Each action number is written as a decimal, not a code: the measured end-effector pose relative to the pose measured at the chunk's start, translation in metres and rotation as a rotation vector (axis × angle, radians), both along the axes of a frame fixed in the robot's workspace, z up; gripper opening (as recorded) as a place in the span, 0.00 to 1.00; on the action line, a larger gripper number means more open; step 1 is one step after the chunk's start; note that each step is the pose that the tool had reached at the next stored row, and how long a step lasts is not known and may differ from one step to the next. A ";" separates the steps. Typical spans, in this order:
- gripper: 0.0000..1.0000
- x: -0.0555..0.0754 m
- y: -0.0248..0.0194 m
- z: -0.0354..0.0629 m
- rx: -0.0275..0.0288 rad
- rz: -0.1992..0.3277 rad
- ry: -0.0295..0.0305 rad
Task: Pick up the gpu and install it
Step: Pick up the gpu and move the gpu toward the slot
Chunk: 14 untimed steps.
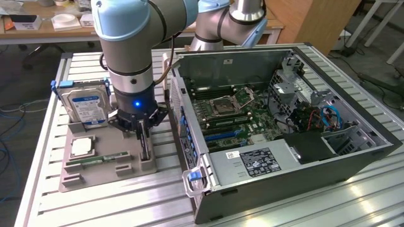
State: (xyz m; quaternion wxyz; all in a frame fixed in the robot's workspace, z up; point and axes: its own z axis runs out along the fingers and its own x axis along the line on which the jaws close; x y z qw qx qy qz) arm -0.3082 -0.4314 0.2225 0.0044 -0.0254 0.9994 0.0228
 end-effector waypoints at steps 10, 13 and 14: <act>0.27 0.000 0.0000 0.0104 0.0014 0.000 0.0000; 0.27 0.000 0.0000 0.0193 0.0014 0.000 0.0001; 0.27 0.000 0.0000 0.0226 0.0014 0.000 0.0001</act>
